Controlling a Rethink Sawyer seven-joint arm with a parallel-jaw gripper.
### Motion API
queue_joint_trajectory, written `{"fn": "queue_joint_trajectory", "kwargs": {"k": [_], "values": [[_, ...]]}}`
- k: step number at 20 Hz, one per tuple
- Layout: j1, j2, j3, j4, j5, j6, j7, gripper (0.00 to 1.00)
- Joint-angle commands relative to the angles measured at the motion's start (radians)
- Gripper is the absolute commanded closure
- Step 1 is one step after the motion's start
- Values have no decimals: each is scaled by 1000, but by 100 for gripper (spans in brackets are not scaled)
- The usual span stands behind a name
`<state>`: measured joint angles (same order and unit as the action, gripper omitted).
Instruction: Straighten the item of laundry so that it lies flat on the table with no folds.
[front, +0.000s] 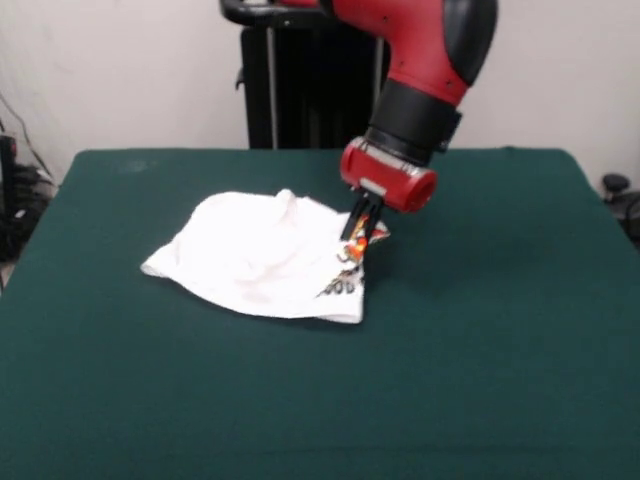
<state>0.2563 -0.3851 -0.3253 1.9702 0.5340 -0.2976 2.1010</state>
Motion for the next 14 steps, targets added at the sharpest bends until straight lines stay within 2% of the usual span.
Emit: {"fn": "queue_joint_trajectory", "kwargs": {"k": [1,3,6,14], "values": [[297,-38,-281,-52,166,496,139,100],[322,-58,-322,-98,123,618,205,100],[321,-117,-316,-139,75,738,261,100],[317,-241,-262,-145,71,853,278,100]]}}
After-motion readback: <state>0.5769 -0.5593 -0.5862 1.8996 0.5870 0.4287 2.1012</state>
